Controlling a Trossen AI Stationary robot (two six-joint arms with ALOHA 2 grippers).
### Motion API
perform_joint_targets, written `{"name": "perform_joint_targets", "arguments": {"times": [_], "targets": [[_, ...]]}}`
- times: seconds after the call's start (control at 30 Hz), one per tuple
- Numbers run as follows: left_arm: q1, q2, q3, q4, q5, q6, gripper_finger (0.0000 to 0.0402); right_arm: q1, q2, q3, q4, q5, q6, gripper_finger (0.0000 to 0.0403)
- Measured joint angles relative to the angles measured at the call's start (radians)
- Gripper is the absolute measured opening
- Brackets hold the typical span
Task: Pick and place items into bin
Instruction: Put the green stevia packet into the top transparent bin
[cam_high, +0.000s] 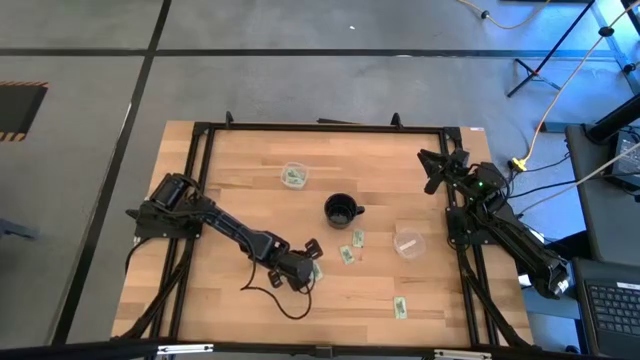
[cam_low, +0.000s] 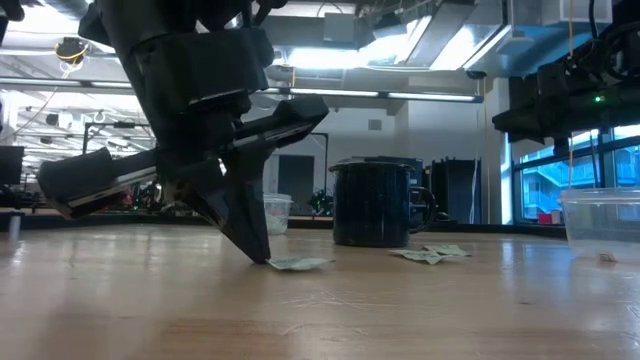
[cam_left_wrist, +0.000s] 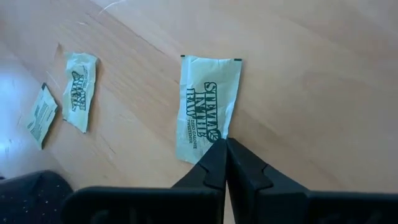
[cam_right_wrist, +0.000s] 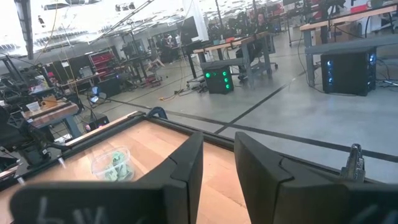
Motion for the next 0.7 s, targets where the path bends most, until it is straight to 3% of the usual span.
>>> {"name": "perform_joint_targets", "arguments": {"times": [0.2, 0.53, 0.7], "targets": [[0.006, -0.062, -0.007, -0.069, -0.028, -0.04, 0.0002, 0.0, 0.0, 0.0, 0.0, 0.0, 0.0, 0.0095], [0.073, -0.258, -0.002, -0.223, -0.027, -0.246, 0.0002, 0.0, 0.0, 0.0, 0.0, 0.0, 0.0, 0.0095], [0.157, -0.381, -0.002, -0.327, -0.154, -0.349, 0.0002, 0.0, 0.0, 0.0, 0.0, 0.0, 0.0, 0.0095]]}}
